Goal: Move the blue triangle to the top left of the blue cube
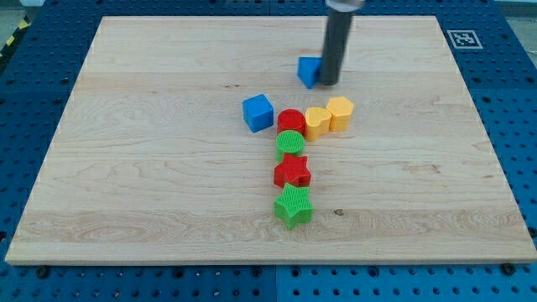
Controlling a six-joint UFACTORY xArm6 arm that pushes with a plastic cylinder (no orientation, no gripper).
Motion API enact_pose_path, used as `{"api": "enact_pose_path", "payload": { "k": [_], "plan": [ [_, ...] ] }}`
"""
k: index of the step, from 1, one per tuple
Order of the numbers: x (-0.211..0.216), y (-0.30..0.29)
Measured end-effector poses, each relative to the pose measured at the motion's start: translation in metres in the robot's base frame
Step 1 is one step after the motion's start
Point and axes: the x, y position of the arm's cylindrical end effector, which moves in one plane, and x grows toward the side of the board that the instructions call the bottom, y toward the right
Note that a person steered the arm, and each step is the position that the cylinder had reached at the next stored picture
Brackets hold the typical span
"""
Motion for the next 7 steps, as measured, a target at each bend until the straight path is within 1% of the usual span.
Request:
{"api": "enact_pose_path", "payload": {
  "k": [2,3,4,5,6,7],
  "plan": [
    [0.0,-0.035],
    [0.0,0.007],
    [-0.013,-0.007],
    [-0.033,-0.035],
    [-0.033,-0.061],
    [-0.033,-0.07]
  ]
}}
